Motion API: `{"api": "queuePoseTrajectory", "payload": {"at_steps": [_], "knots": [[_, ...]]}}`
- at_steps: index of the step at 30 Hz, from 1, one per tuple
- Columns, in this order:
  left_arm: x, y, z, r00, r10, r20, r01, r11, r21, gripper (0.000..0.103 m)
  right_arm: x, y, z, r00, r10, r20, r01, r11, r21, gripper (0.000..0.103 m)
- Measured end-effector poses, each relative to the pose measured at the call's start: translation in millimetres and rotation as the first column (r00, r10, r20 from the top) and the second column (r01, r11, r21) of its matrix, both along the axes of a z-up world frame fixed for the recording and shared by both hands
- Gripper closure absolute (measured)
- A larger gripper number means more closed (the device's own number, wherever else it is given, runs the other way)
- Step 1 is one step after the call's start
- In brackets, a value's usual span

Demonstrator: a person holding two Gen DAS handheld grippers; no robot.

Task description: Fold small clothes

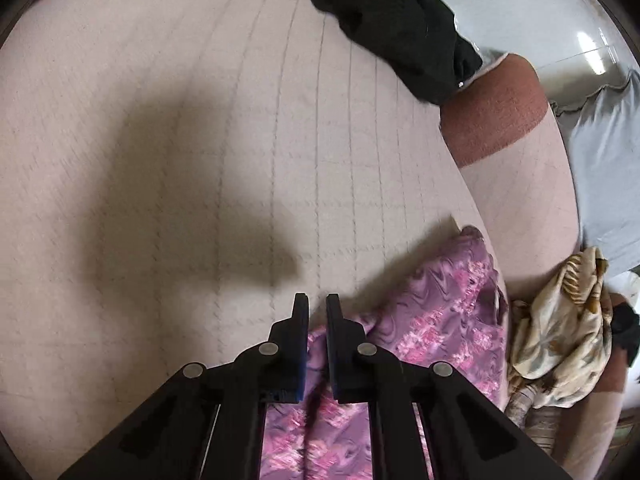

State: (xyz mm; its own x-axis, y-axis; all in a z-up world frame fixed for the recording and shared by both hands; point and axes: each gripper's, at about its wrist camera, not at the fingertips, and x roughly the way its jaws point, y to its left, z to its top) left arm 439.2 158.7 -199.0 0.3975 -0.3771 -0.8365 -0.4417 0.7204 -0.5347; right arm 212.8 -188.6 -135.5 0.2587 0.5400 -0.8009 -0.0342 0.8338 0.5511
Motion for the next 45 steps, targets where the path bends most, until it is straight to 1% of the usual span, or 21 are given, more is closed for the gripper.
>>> {"api": "queuePoseTrajectory", "payload": {"at_steps": [2,3,4,5,6,7,9,12,16,18,20,23,27,30,32,33,35,39,42,44,45], "knots": [[-0.4,-4.6,2.7,0.999,-0.024,0.028,0.025,0.999,-0.046,0.096,1.5,0.8,-21.8,0.999,-0.014,-0.04,0.013,1.0,-0.024,0.093],[-0.7,-8.0,6.2,0.998,-0.043,0.045,0.046,0.998,-0.052,0.09,2.1,-1.6,-26.0,0.998,-0.039,-0.043,0.038,0.999,-0.038,0.092],[-0.6,-10.5,8.3,0.997,-0.061,0.049,0.064,0.997,-0.052,0.07,0.6,-5.4,-26.8,0.997,-0.066,-0.039,0.064,0.997,-0.04,0.086],[-0.3,-11.9,8.6,0.997,-0.066,0.048,0.069,0.996,-0.053,0.059,-1.5,-8.7,-25.5,0.996,-0.08,-0.03,0.079,0.996,-0.035,0.064],[-0.4,-12.8,7.0,0.997,-0.065,0.044,0.067,0.997,-0.046,0.047,-5.9,-12.5,-23.8,0.995,-0.094,-0.017,0.093,0.995,-0.034,0.051],[1.2,-14.2,4.4,0.997,-0.065,0.032,0.066,0.997,-0.03,0.047,-10.5,-15.1,-22.4,0.995,-0.095,-0.004,0.095,0.995,-0.037,0.042],[3.7,-17.1,-7.2,0.997,-0.074,-0.008,0.074,0.997,-0.016,0.049,-14.0,-17.1,-23.8,0.996,-0.085,-0.009,0.084,0.995,-0.053,0.042],[3.5,-14.2,-22.8,0.998,-0.057,-0.029,0.055,0.995,-0.078,0.067,-17.1,-20.5,-32.9,0.996,-0.08,-0.024,0.079,0.995,-0.057,0.048],[4.4,-12.3,-26.7,0.999,-0.028,-0.021,0.026,0.997,-0.078,0.081,-17.6,-15.0,-36.2,0.998,-0.059,-0.017,0.058,0.996,-0.061,0.089],[6.7,-14.2,-25.4,0.999,-0.043,-0.015,0.042,0.997,-0.062,0.094,-20.7,-13.5,-33.8,0.998,-0.059,-0.003,0.059,0.996,-0.071,0.092],[5.8,-14.3,-23.2,0.999,-0.04,-0.015,0.04,0.999,-0.024,0.096,-23.9,-16.1,-31.7,0.998,-0.055,0.0,0.055,0.997,-0.058,0.094],[2.6,-0.7,-12.3,1.0,-0.003,0.009,0.004,1.0,-0.015,0.098,-27.0,-19.4,-29.0,0.997,-0.076,0.002,0.076,0.996,-0.041,0.095],[5.2,-7.5,-22.7,1.0,-0.005,-0.02,0.006,0.999,0.039,0.097,-23.4,-17.9,-42.2,0.998,-0.062,-0.018,0.061,0.996,-0.07,0.095],[6.6,-12.5,-18.3,0.999,-0.036,-0.025,0.036,0.999,0.039,0.085,-27.1,-23.3,-27.3,0.997,-0.079,0.02,0.08,0.996,-0.047,0.089],[4.6,-12.2,-12.7,0.999,-0.03,-0.025,0.031,0.998,0.048,0.074,-36.5,-34.8,-3.4,0.991,-0.104,0.083,0.105,0.994,-0.015,0.062],[2.4,-12.4,-6.8,1.0,-0.025,-0.01,0.025,0.998,0.065,0.07,-40.5,-39.7,4.8,0.988,-0.116,0.107,0.117,0.993,-0.005,0.054],[-5.7,-19.4,12.9,0.998,-0.043,0.037,0.037,0.988,0.153,0.066,-52.3,-58.4,26.3,0.97,-0.171,0.171,0.171,0.985,0.015,0.035],[-45.6,-59.0,62.5,0.967,-0.183,0.175,0.115,0.932,0.343,0.037,-70.9,-109.1,47.9,0.917,-0.321,0.238,0.306,0.947,0.101,0.034],[-92.7,-99.4,91.8,0.932,-0.275,0.236,0.165,0.902,0.398,0.03,-59.8,-143.7,56.5,0.88,-0.408,0.243,0.378,0.912,0.161,0.034],[-123.5,-128.7,105.0,0.91,-0.321,0.263,0.211,0.904,0.371,0.03,-40.9,-180.6,71.0,0.822,-0.512,0.249,0.473,0.858,0.201,0.034],[-135.6,-144.3,111.0,0.899,-0.343,0.274,0.233,0.902,0.365,0.03,-29.0,-211.7,80.5,0.766,-0.596,0.24,0.549,0.801,0.238,0.034]]}}
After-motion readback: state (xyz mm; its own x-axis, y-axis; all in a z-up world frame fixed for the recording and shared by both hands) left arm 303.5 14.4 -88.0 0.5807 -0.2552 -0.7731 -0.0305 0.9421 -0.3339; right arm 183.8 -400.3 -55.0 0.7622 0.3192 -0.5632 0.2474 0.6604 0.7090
